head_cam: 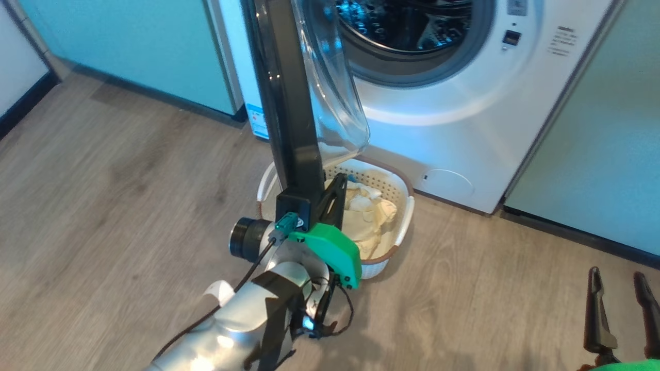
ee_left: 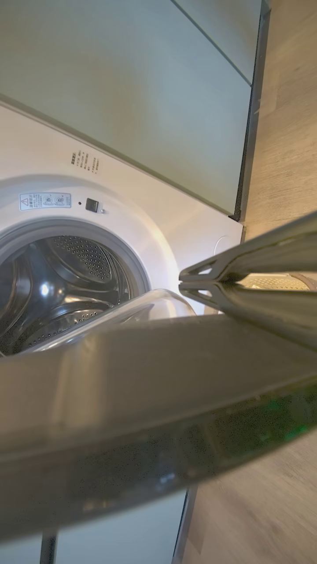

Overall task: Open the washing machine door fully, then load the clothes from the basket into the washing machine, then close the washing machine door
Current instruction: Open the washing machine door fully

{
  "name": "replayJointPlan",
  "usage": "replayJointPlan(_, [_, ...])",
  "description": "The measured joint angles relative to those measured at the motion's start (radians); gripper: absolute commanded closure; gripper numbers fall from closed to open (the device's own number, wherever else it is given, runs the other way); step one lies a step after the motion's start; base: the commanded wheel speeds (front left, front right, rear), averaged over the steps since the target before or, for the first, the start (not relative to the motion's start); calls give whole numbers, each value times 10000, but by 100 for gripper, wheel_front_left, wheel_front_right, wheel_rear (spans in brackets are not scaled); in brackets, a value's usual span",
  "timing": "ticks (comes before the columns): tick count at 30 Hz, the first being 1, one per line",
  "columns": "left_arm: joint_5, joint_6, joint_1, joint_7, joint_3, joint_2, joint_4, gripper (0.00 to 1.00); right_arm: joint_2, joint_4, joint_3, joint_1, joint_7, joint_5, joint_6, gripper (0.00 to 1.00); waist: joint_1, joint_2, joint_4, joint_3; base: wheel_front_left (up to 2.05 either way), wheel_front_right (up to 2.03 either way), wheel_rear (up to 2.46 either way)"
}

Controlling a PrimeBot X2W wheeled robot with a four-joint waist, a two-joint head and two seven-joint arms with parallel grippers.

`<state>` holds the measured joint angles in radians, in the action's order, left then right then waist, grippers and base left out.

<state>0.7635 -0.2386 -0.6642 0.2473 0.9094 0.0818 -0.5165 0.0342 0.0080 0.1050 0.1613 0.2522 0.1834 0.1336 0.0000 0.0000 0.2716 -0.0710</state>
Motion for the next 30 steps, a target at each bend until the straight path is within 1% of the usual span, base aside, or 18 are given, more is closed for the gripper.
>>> replayJointPlan(7, [-65,-48,263,-12,-2,401,426,100,-2,10,-10,-3,0,-2,0,0,0,0,418,-46,0,0,0])
replayJointPlan(13, [-69,-82,623,-100,-4,895,928,100,-2,15,-23,-3,0,-2,0,0,0,0,674,-89,0,0,0])
replayJointPlan(17, [-69,-94,777,-100,-109,1312,1260,100,-2,21,-19,-8,0,-2,0,0,0,0,746,-169,0,0,0])
replayJointPlan(22, [-65,-109,1011,-100,-522,1854,1532,100,-2,25,-21,-14,0,-2,0,0,0,0,774,-193,0,0,0])
replayJointPlan(30, [-50,-113,1243,-98,-982,2579,1724,100,-2,59,-21,-15,-2,-2,0,0,-1,0,786,-126,0,0,0])
